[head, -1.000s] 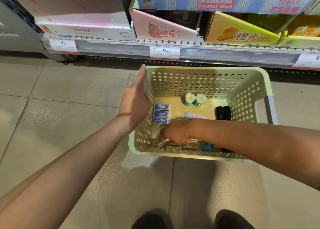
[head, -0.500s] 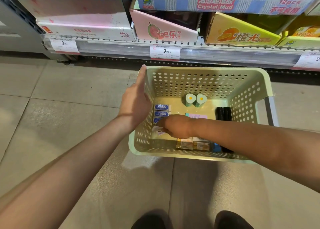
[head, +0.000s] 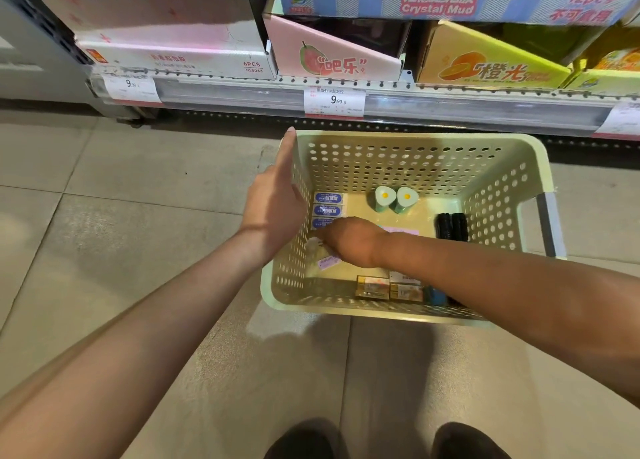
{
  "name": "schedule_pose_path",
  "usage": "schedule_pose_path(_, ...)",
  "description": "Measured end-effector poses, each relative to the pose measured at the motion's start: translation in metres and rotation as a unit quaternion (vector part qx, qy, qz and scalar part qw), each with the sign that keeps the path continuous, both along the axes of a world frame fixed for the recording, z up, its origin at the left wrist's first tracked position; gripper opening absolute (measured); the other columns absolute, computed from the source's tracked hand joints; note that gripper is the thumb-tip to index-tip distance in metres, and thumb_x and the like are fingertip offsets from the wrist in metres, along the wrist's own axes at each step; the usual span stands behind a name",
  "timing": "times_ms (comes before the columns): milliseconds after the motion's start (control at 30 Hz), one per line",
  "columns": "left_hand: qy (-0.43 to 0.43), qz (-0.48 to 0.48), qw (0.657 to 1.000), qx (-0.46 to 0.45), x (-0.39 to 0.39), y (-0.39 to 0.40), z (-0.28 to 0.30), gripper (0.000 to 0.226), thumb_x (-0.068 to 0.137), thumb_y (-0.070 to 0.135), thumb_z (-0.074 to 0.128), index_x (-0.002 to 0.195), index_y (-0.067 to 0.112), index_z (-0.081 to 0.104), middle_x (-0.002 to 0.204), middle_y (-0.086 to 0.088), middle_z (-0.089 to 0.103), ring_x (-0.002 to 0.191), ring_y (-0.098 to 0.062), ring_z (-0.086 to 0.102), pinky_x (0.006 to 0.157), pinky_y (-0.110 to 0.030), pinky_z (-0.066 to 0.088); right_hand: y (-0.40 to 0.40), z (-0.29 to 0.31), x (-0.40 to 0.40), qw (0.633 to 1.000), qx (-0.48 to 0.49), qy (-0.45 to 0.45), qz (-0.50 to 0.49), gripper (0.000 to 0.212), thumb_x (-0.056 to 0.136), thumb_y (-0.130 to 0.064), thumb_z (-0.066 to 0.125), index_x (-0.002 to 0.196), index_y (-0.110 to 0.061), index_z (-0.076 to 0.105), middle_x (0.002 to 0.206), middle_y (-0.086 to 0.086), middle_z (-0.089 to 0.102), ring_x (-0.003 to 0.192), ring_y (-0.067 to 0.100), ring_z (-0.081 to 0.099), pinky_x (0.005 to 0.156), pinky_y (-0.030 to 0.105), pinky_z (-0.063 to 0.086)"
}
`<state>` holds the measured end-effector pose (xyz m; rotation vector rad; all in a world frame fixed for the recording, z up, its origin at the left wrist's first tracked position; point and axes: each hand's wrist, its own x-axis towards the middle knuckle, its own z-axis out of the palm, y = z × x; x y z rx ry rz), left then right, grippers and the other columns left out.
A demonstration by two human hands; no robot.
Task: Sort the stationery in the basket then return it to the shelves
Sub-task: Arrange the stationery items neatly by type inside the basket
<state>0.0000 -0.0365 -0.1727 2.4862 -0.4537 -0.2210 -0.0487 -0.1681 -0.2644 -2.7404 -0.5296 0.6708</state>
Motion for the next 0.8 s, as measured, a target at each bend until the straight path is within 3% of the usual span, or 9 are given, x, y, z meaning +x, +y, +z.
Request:
schedule_pose_path(133, 0.003, -0.005, 1.000, -0.010, 0.000, 0.000, 0.002, 0.075, 0.085, -0.006, 0.042, 0.149, 0.019, 0.013, 0.076, -0.008, 0.056, 0.053, -0.013, 0.045, 0.056, -0.028, 0.036, -0.004, -0.004, 0.003, 1.000, 0.014, 0.006, 0.003, 0.031, 0.097, -0.011, 0.041, 0.127, -0.012, 0.050, 0.123, 0.013, 0.058, 0.112, 0.030, 0.056, 0.086, 0.029, 0.043)
schedule_pose_path(267, -0.003, -0.011, 1.000, -0.013, 0.000, 0.001, 0.001, 0.076, 0.084, -0.006, 0.044, 0.149, 0.018, 0.013, 0.079, -0.009, 0.058, 0.053, -0.012, 0.046, 0.052, -0.025, 0.034, -0.002, -0.004, -0.004, 0.998, -0.018, 0.009, 0.058, 0.036, 0.093, -0.004, 0.045, 0.127, -0.011, 0.053, 0.128, 0.011, 0.056, 0.117, 0.029, 0.054, 0.093, 0.032, 0.043)
schedule_pose_path(533, -0.006, -0.012, 1.000, -0.014, -0.001, 0.002, 0.000, 0.075, 0.085, -0.006, 0.043, 0.149, 0.019, 0.013, 0.076, -0.009, 0.058, 0.051, -0.009, 0.045, 0.045, -0.017, 0.032, -0.012, -0.008, -0.014, 0.987, -0.075, -0.004, 0.144, 0.032, 0.094, -0.013, 0.045, 0.123, -0.015, 0.058, 0.121, 0.008, 0.055, 0.110, 0.028, 0.056, 0.081, 0.036, 0.049)
schedule_pose_path(600, -0.005, -0.013, 1.000, -0.013, -0.001, 0.002, 0.000, 0.076, 0.085, -0.006, 0.044, 0.149, 0.019, 0.012, 0.075, -0.008, 0.058, 0.050, -0.009, 0.045, 0.045, -0.017, 0.031, -0.014, -0.009, -0.013, 0.993, -0.056, -0.001, 0.108, 0.031, 0.093, -0.012, 0.047, 0.122, -0.014, 0.059, 0.123, 0.008, 0.053, 0.108, 0.029, 0.057, 0.080, 0.036, 0.050)
schedule_pose_path(733, -0.010, -0.001, 1.000, 0.000, 0.000, 0.000, 0.000, 0.075, 0.085, -0.005, 0.042, 0.150, 0.020, 0.011, 0.060, 0.003, 0.048, 0.049, -0.006, 0.042, 0.043, -0.011, 0.025, -0.012, -0.007, -0.007, 0.992, 0.044, 0.013, -0.119, 0.026, 0.089, -0.022, 0.058, 0.113, -0.011, 0.061, 0.110, 0.012, 0.063, 0.100, 0.030, 0.060, 0.076, 0.032, 0.046)
schedule_pose_path(800, -0.012, 0.001, 1.000, 0.008, -0.001, -0.001, 0.001, 0.075, 0.086, -0.005, 0.041, 0.149, 0.019, 0.011, 0.057, 0.009, 0.042, 0.048, -0.005, 0.040, 0.041, -0.012, 0.026, -0.008, -0.005, -0.006, 0.982, 0.055, 0.012, -0.180, 0.024, 0.087, -0.027, 0.062, 0.106, -0.013, 0.062, 0.104, 0.011, 0.066, 0.096, 0.030, 0.061, 0.070, 0.028, 0.042)
